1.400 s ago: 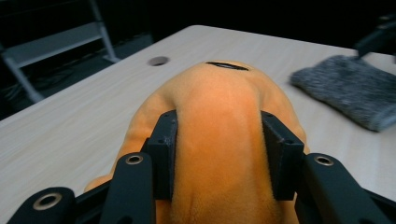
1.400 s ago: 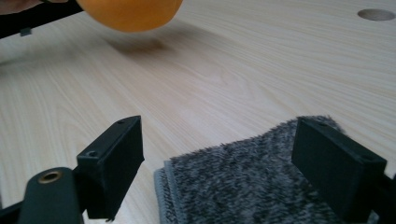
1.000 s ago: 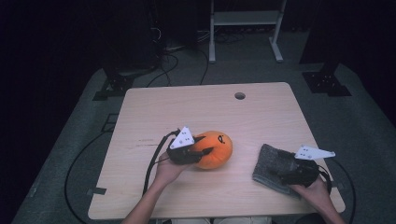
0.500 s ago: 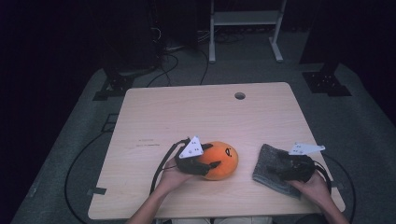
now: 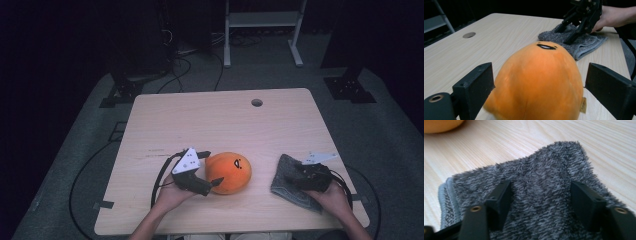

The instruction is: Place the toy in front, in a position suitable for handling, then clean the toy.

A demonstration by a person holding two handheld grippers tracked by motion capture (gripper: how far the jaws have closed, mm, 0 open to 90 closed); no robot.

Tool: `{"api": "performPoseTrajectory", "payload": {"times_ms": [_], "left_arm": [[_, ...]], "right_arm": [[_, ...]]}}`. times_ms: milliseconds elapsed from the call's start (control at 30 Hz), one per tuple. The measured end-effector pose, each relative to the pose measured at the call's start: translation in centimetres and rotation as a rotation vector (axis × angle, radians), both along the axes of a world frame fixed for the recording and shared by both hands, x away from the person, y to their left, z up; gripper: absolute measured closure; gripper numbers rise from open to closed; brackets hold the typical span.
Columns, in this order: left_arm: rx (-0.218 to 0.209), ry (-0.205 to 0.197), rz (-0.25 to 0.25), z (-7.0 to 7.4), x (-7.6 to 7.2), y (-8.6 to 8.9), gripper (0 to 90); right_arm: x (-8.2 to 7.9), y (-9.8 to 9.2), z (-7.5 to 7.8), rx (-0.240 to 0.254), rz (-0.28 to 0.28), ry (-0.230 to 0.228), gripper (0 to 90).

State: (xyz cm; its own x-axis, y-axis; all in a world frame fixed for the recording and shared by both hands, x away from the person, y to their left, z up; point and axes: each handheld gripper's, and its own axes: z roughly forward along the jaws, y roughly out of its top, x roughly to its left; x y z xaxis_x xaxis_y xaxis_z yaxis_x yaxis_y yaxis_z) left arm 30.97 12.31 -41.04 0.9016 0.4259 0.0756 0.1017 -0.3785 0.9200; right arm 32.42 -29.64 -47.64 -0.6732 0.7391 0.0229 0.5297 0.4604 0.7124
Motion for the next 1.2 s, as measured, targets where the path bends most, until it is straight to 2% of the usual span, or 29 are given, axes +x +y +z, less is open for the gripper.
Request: {"api": "performPoseTrajectory", "payload": {"times_ms": [33,100,200,333,467,567,700,833,1000,1100,1200], "left_arm": [[-0.014,0.016,0.012,0.0,0.0,0.3,5.0],[-0.031,0.023,0.023,0.1,0.0,0.8,3.0],[-0.036,0.027,0.040,0.0,0.1,1.3,3.0],[-0.052,0.033,0.050,-0.2,0.3,1.9,3.1],[-0.061,0.028,0.058,-0.2,0.4,2.2,4.2],[-0.051,0.031,0.058,-0.4,0.6,2.2,3.8],[-0.038,0.050,0.055,-0.9,0.8,1.8,3.2],[-0.003,0.065,0.051,-1.8,1.0,1.2,3.3],[0.043,0.082,0.044,-2.6,1.5,0.8,6.9],[0.023,0.108,0.024,-2.8,1.8,0.9,15.6],[0.014,0.111,0.000,-2.9,2.0,0.9,26.1]], "right_arm": [[0.0,0.1,0.0,-0.004,-0.008,0.000,42.3],[0.0,0.1,0.1,0.000,-0.007,-0.002,53.4],[0.0,0.0,0.1,0.016,-0.009,0.011,68.7],[0.0,-0.1,0.3,0.023,-0.017,0.028,76.8],[-0.1,-0.3,0.6,0.033,-0.017,0.027,78.2],[-1.0,-0.6,1.7,0.121,0.007,-0.007,78.2],[-1.8,0.1,3.7,0.202,0.086,-0.059,77.7],[-2.3,2.0,5.6,0.257,0.186,-0.113,77.5],[-2.2,4.5,7.0,0.267,0.273,-0.145,77.2],[-1.8,6.3,7.3,0.261,0.320,-0.150,77.2],[-1.5,8.4,7.5,0.247,0.361,-0.153,77.2]]}}
